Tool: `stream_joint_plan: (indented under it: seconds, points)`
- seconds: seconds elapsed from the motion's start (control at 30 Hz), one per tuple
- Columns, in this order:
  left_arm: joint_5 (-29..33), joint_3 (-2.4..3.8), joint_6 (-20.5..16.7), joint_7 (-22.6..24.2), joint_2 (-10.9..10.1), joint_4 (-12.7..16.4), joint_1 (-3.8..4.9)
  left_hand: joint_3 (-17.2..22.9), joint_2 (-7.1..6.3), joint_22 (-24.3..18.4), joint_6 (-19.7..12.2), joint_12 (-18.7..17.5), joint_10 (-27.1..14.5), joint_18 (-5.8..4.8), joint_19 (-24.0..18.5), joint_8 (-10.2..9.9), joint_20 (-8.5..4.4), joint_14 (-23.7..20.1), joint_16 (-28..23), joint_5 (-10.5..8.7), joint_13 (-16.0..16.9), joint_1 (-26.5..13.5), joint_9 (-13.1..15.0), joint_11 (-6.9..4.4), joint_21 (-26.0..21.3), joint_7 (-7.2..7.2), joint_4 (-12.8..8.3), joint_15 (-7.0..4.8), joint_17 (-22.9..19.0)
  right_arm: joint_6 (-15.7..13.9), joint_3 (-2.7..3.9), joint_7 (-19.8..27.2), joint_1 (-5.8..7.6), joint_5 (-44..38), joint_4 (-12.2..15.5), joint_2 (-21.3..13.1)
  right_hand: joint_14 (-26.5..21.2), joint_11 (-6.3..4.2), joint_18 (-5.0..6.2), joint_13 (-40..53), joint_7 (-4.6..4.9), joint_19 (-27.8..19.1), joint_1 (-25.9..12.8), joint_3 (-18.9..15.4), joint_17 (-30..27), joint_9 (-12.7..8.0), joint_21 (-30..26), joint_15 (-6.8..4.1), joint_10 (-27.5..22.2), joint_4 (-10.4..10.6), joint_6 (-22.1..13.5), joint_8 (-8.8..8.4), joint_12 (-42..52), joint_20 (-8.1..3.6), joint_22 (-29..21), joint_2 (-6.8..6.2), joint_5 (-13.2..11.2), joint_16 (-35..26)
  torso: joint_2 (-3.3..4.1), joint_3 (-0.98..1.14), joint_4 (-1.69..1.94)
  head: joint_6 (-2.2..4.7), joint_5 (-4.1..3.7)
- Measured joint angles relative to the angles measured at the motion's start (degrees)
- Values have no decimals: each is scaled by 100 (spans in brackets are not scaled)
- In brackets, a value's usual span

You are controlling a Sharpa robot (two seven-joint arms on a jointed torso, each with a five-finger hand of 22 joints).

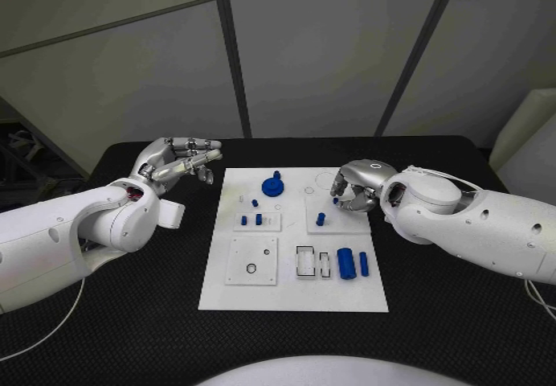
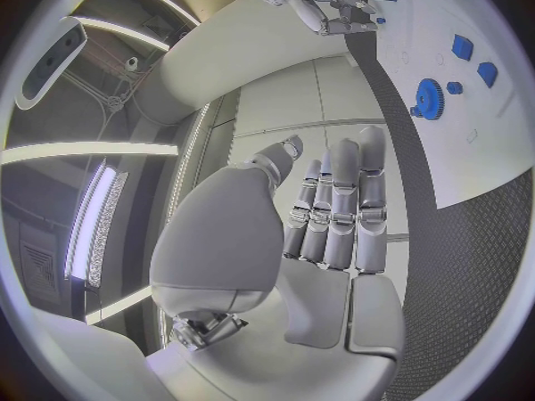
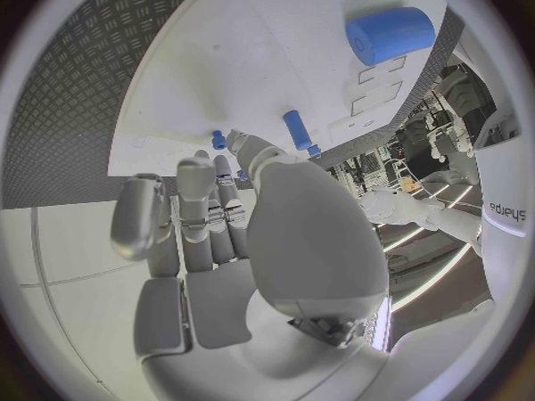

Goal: Assemble the parts on the task board

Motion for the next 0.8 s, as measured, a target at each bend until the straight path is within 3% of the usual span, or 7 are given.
stream_joint_plan:
  seconds: [0.2, 0.23, 0.27, 0.33, 0.37, 0.4, 0.8]
  points:
    - [121, 0, 31, 51, 8, 1, -6, 0, 0, -1, 0, 0, 0, -9, -2, 0, 2, -9, 0, 0, -1, 0, -1, 0, 0, 0, 0, -9, -1, 78, -3, -22, -30, -53, -49, 62, 0, 0, -75, 0, 0, 11, 0, 47, 122, 0, 106, 0, 0, -35, 0, 0, 30, 11, 97, 0, 0, 141, 0, 3, -4, -5, -10]
    - [133, 0, 33, 55, 8, 2, -7, 0, 0, -1, 0, 0, 0, -292, -2, 0, 2, -9, 0, 0, -1, 0, -1, 0, 0, 0, 0, -9, -1, 87, -3, -24, -32, -58, -61, 72, 0, 0, -91, 0, 0, 20, 0, 67, 159, 2, 119, 0, 0, -22, 0, 0, 37, 20, 124, 0, 0, 176, 0, 3, -4, -8, -12]
    - [147, 0, 34, 58, 8, 3, -9, 0, 0, -1, 0, 0, 0, -397, -3, 0, 1, -12, 0, 0, -1, 0, -1, 0, 0, 0, 0, -6, -2, 100, -3, -25, -36, -65, -74, 85, 0, -1, -91, 1, 0, 27, 0, 79, 195, 5, 159, 0, 1, -20, 0, 0, 61, 21, 161, 0, 0, 221, 0, 3, -3, -9, -14]
    - [163, 0, 34, 61, 8, 3, -10, 0, 0, -7, 0, 0, 0, -379, -23, 0, -19, -30, 0, 0, 0, 0, -1, 0, -2, 0, 0, 11, -10, 118, -3, -26, -46, -72, -91, 105, 0, -41, -91, 1, 0, 98, 0, 107, 308, 14, 260, 0, 41, -36, 0, 0, 88, 0, 271, 0, 0, 347, 0, 3, -3, -14, -14]
    - [171, 0, 34, 61, 8, 3, -10, 0, 0, -7, 0, 0, 0, -109, -23, 0, -19, -30, 0, 0, 3, 0, -5, 0, -23, 0, 0, 11, -10, 125, -3, -26, -54, -76, -98, 115, 0, -53, -91, 1, -13, 117, 3, 129, 363, 20, 306, 0, 58, -33, 13, 0, 101, 9, 323, 3, 0, 405, 0, 3, -3, -14, -14]
    - [179, 0, 34, 62, 8, 3, -10, 0, 0, -7, 0, 0, 0, -86, -23, 0, -19, -30, 0, 0, 5, 0, -6, 0, -23, 0, 0, 11, -9, 134, -2, -26, -65, -81, -105, 126, 0, -49, -90, 1, -43, 160, 26, 154, 444, 26, 380, 0, 100, -49, 43, 0, 117, 6, 361, 27, 5, 493, 0, 3, -3, -16, -15]
    - [218, -1, 23, 61, 19, -5, -11, 0, 22, -14, 0, 35, 0, -85, -23, 0, -19, -30, 0, 0, 4, 23, -11, 0, -22, 0, 0, 11, -22, 154, 35, -73, -93, -151, -168, 177, 0, -144, -269, 46, -99, 329, 182, 400, 974, 77, 875, -44, 413, -263, 339, 84, 206, -22, 375, 183, 66, 1090, -1, 3, -1, -31, -1]
